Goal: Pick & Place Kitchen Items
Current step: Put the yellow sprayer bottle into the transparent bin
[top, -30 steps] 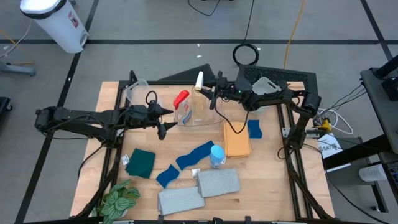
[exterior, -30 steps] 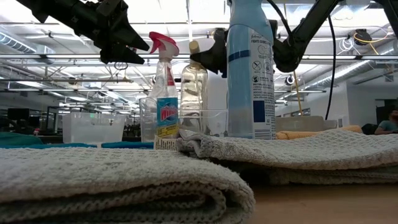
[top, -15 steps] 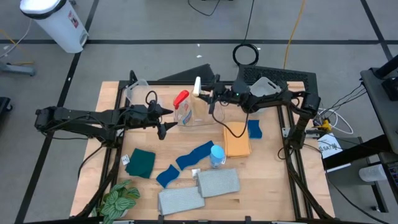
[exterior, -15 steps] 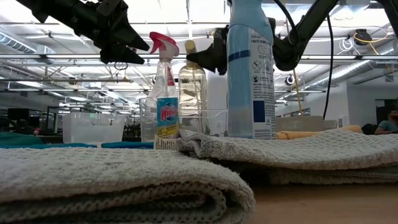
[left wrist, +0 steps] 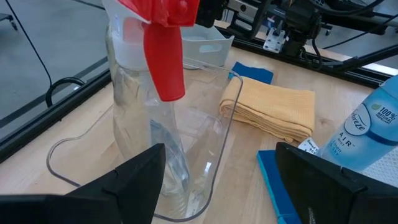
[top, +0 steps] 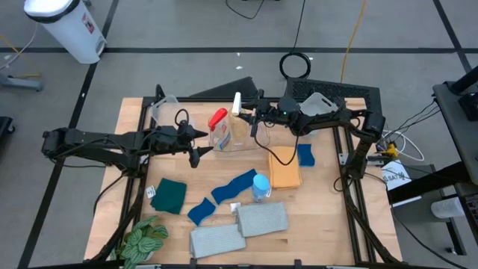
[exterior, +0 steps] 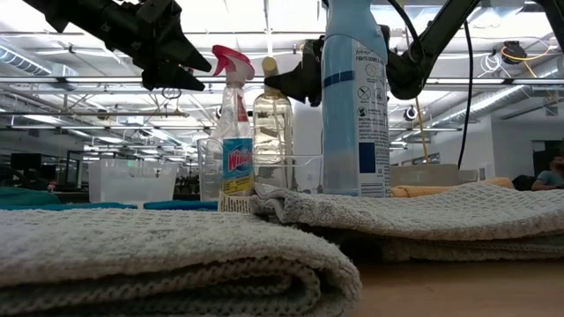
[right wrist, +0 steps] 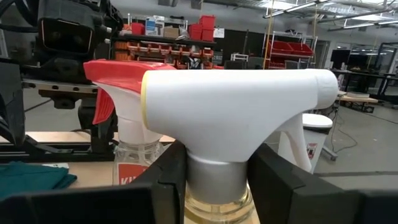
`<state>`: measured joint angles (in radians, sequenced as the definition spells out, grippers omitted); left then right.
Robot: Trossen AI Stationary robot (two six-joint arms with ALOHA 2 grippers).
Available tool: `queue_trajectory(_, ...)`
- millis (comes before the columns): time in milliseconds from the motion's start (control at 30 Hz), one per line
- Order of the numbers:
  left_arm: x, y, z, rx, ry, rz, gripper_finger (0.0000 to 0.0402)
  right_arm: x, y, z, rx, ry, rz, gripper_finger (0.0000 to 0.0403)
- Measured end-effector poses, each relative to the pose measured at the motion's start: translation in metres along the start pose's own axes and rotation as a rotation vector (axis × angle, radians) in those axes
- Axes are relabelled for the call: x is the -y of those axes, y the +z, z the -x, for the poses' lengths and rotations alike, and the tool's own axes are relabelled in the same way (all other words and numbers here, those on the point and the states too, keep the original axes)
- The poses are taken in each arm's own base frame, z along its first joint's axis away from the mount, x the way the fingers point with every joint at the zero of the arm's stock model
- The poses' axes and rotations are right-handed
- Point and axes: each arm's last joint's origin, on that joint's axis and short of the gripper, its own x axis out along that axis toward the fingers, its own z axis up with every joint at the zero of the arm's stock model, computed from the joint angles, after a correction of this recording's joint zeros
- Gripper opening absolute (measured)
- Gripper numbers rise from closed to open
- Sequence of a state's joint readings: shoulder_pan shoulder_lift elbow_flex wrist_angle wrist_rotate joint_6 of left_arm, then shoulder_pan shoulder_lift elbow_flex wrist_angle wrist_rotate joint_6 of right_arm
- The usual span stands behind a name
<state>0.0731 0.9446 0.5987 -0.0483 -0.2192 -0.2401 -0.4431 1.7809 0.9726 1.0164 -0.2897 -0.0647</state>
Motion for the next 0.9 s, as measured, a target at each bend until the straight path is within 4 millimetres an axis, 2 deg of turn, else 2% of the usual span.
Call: queue_trajectory(900,0.0000,0.0000,0.0000,0.000,0.000,0.000,0.0308,0.0019,-0.0073,0.0004,-0.082,-0.075,-0.021,0.0123)
